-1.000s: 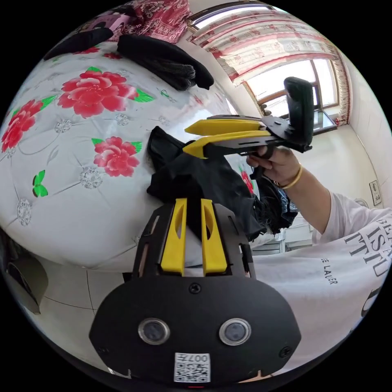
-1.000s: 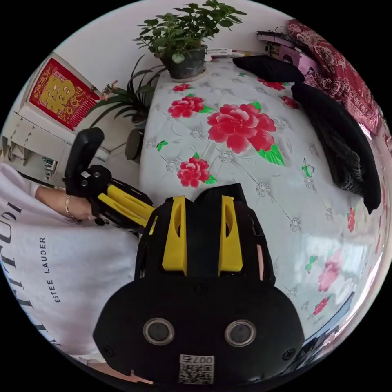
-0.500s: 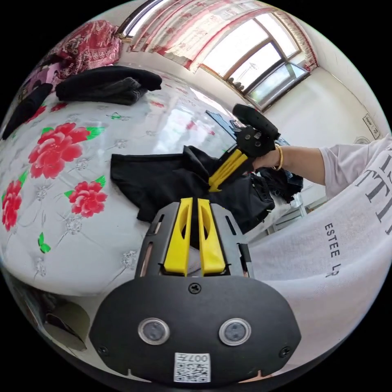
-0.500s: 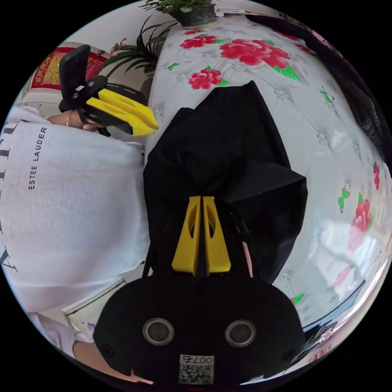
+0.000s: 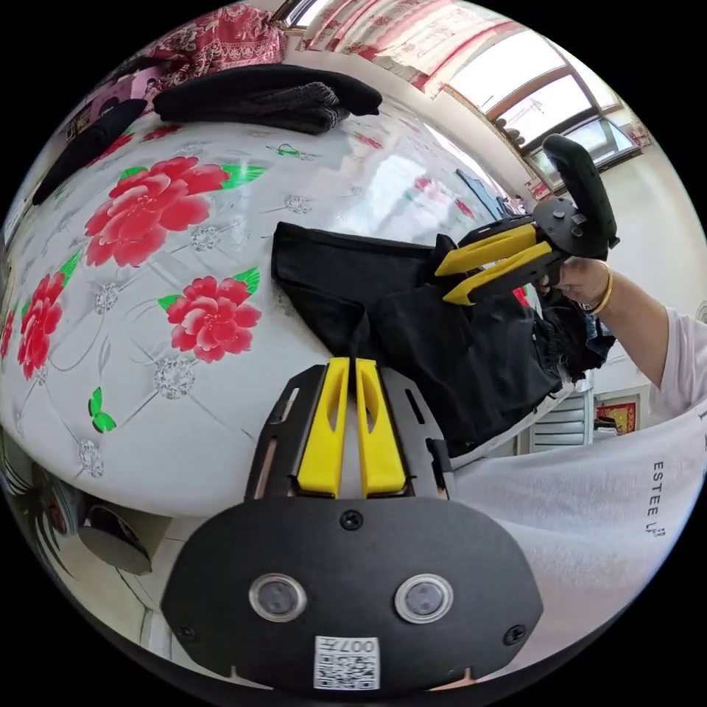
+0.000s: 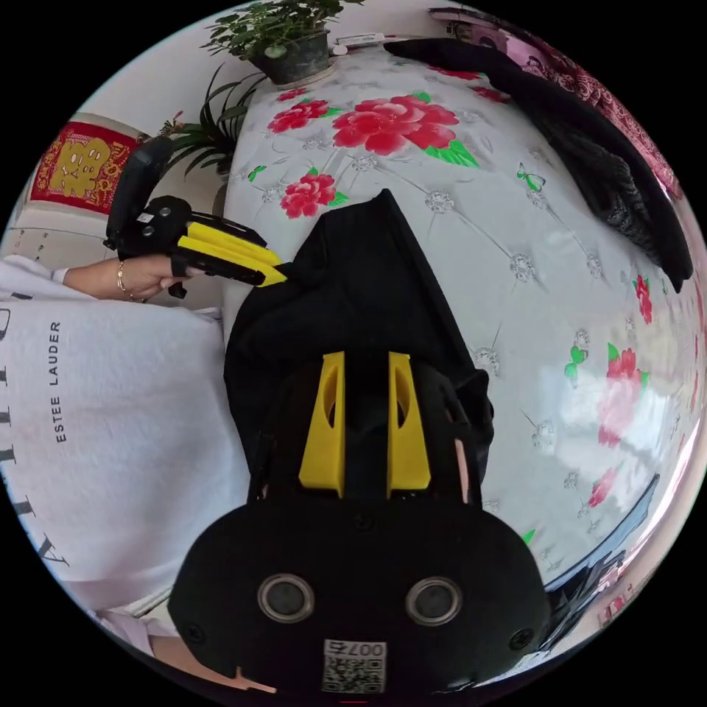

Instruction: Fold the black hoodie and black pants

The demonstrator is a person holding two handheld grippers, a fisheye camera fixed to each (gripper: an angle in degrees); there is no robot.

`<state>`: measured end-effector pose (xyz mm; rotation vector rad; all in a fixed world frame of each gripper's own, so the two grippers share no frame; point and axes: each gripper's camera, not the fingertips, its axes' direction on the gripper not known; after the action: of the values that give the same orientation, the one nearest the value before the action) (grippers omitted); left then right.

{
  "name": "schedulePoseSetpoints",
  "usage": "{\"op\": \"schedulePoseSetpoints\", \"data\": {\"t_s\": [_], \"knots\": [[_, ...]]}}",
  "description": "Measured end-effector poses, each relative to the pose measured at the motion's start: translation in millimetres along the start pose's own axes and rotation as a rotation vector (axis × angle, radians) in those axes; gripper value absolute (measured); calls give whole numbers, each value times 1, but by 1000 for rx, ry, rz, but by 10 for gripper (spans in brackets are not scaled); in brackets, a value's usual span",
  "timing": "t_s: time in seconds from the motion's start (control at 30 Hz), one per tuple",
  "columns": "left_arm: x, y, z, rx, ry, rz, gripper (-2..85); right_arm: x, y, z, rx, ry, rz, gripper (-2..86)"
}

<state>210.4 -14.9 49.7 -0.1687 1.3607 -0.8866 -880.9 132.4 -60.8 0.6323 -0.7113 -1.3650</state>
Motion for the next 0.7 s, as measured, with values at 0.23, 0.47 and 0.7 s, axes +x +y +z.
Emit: {"op": "schedulePoseSetpoints", "data": {"t_s": [0.23,0.47,0.7], "knots": [[-34,64,-36,-21,-52,-224,14,-21,16,-2,61,11,-18,45],[-10,55,-67,138,-69,-105,61,-10,38,-34,82,56,-30,39],[25,-62,22,-24,49,189,70,-11,30,-17,-60,113,-91,27]]}}
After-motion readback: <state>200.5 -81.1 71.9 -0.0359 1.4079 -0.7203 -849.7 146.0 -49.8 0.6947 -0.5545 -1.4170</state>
